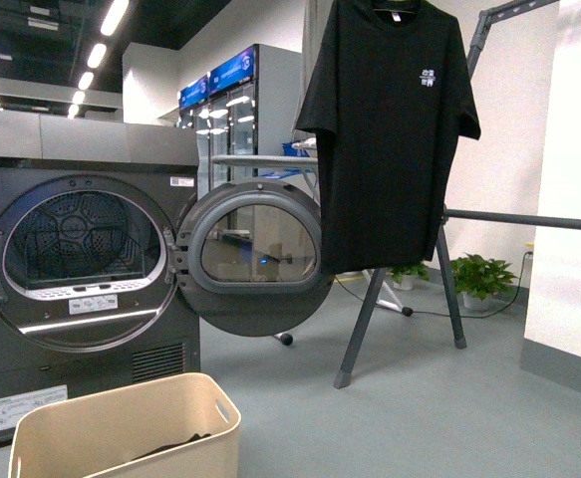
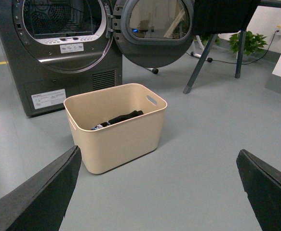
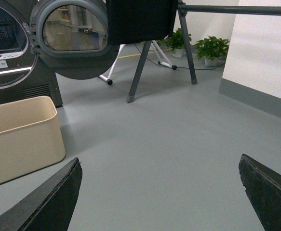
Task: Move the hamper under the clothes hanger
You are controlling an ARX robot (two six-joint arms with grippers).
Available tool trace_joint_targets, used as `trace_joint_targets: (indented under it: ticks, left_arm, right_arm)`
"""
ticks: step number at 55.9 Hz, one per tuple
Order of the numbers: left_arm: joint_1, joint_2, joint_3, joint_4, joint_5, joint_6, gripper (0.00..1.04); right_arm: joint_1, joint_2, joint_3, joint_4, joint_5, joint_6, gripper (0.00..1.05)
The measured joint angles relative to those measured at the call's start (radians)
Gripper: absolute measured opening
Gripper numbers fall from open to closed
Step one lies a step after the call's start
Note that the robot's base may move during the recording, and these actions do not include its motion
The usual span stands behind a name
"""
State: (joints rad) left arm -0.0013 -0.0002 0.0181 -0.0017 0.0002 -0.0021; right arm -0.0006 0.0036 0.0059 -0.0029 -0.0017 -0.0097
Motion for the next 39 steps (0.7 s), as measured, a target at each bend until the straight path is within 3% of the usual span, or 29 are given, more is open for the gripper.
trace_joint_targets:
  ticks: [39]
  left_arm:
    - [0.0, 0.001, 0.0, 0.0, 0.0, 0.0, 0.98]
  right_arm:
    - [0.0, 0.0, 0.0, 0.0, 0.0, 0.0, 0.97]
